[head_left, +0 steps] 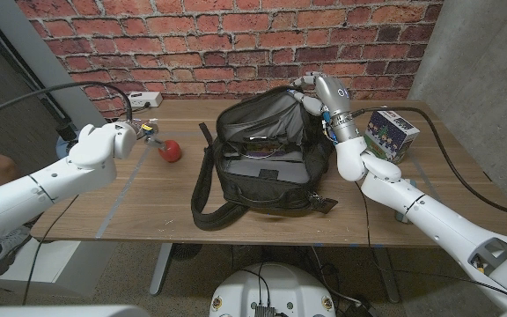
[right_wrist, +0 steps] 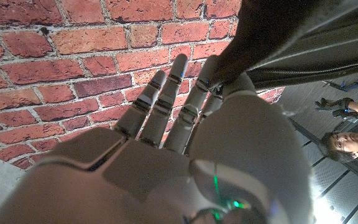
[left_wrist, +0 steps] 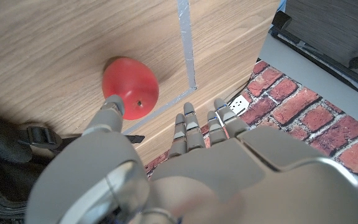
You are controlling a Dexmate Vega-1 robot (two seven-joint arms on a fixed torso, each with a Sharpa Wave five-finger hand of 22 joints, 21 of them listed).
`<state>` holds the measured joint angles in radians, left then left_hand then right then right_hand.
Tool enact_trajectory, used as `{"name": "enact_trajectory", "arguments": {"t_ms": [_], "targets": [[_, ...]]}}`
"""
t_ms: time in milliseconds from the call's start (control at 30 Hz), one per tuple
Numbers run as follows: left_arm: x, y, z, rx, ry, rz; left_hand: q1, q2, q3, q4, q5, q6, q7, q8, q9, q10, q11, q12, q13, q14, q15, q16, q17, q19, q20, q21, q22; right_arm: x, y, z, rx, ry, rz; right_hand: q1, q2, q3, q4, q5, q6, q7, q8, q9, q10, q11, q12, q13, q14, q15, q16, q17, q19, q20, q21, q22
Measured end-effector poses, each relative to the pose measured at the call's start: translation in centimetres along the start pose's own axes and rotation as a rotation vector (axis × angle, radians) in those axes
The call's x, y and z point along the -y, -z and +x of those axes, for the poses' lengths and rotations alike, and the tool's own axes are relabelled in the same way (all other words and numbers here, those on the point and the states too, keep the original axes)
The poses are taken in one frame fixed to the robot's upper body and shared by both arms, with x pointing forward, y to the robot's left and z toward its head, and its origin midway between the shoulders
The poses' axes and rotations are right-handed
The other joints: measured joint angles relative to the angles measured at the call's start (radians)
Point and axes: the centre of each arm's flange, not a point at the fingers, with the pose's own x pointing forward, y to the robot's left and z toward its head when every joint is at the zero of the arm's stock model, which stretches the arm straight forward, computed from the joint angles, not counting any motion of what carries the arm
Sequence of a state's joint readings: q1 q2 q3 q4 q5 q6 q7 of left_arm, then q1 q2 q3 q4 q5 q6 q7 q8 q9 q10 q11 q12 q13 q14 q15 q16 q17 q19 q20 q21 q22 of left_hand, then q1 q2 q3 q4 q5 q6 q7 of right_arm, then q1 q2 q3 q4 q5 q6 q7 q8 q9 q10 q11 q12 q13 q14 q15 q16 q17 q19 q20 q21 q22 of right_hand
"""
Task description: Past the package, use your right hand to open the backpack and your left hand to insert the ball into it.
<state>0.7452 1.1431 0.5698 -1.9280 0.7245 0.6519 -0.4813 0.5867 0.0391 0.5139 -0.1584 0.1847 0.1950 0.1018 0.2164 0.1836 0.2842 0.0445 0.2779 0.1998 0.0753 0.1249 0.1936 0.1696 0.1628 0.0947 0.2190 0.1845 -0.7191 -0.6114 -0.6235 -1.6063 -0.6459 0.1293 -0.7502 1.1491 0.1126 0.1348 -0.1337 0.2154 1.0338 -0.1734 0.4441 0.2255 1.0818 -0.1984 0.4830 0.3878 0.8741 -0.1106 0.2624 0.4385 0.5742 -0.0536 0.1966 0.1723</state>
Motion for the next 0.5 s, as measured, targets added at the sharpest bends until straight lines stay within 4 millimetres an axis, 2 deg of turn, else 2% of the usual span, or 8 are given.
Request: {"name": "enact_trajectory", "arguments": {"t_ms": [200, 500], "targets": [[0.2, -0.3, 0.5, -0.001, 0.008, -0.020, 0.004, -0.004, 0.000, 0.000, 0.000, -0.002, 0.009, 0.000, 0.000, -0.006, 0.006, -0.004, 0.000, 0.000, 0.000, 0.000, 0.000, 0.000, 0.000, 0.000, 0.000, 0.1, 0.0, -0.1, -0.003, -0.001, 0.000, 0.000, 0.000, 0.000, 0.000, 0.000, 0.000, 0.000, -0.001, 0.000, 0.000, 0.000, 0.000, -0.003, 0.000, 0.000, -0.004, 0.000, 0.000, 0.000, 0.000, 0.000], [0.4, -0.6, 1.1, -0.012, 0.018, -0.038, 0.004, -0.004, -0.004, 0.004, 0.000, -0.020, 0.009, -0.013, 0.000, -0.027, 0.009, -0.013, 0.000, -0.006, 0.006, -0.007, 0.000, -0.004, 0.004, 0.000, 0.000, 0.2, 0.1, -0.4, -0.011, -0.002, -0.002, 0.000, 0.000, -0.004, 0.004, -0.001, 0.000, 0.000, -0.004, 0.000, 0.000, 0.000, 0.000, 0.000, 0.000, 0.000, -0.008, 0.005, 0.000, 0.000, 0.000, 0.000]]}}
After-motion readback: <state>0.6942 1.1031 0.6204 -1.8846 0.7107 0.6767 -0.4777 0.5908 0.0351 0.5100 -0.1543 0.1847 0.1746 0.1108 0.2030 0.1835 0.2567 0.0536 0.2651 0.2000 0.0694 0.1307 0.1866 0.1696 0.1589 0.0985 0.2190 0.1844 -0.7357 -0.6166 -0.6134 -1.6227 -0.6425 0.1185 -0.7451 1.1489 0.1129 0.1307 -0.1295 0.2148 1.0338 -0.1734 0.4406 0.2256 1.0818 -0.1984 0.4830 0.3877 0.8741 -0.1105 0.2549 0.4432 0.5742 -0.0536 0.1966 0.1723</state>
